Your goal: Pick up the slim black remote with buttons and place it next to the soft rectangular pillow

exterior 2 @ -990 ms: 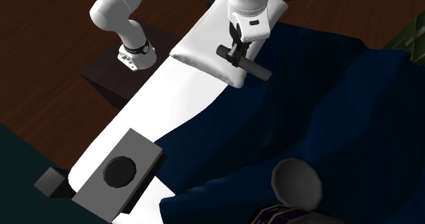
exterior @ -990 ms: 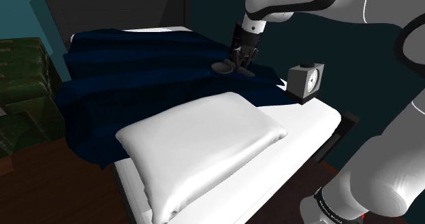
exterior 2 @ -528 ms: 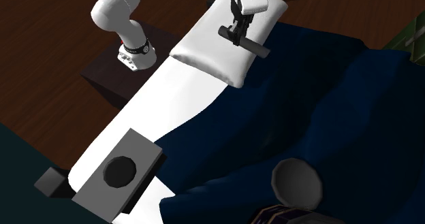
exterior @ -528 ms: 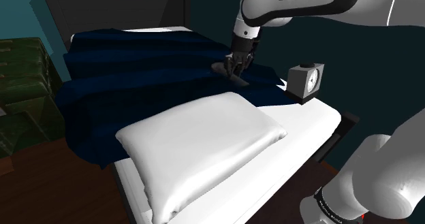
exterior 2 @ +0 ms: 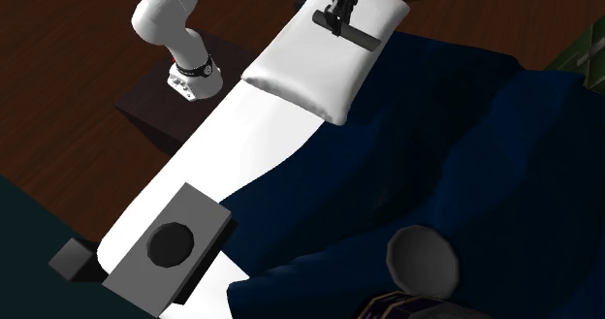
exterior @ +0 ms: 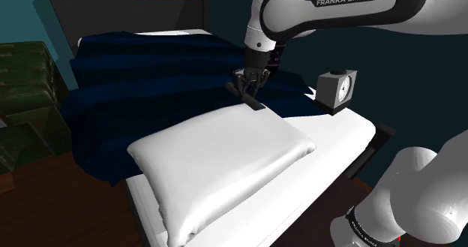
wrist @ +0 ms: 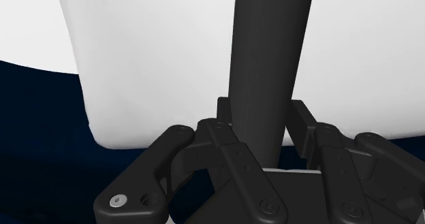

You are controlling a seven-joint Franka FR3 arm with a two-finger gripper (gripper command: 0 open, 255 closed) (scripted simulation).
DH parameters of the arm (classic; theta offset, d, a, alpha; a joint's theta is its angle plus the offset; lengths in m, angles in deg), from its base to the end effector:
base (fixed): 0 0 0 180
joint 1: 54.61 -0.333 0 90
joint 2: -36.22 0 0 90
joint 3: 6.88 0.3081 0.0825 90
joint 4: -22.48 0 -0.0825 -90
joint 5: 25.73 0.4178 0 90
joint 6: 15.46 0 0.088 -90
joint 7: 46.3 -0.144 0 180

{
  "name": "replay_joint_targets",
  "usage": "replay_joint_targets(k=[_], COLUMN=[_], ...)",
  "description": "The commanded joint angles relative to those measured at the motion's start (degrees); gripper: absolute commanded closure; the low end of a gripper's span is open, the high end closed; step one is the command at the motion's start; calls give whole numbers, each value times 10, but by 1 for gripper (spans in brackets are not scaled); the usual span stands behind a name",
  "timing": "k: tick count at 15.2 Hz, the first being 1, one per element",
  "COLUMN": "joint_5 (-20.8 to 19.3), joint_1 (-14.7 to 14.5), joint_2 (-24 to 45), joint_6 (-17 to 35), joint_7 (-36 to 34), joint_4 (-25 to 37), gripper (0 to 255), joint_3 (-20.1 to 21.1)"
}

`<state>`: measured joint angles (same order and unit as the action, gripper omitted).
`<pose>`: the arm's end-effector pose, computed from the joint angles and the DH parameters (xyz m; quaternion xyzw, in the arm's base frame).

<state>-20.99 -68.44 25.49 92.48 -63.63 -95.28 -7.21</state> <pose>0.5208 0.1343 0.4654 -0.9981 0.0458 0.0030 0.0406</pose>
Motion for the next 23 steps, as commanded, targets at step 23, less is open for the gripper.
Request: replay_joint_targets(k=[23], joint_5=[3], joint_1=[-138], joint_2=[62], joint_6=[22], joint_7=[-344], joint_4=[67], gripper=[255], joint_3=[208])
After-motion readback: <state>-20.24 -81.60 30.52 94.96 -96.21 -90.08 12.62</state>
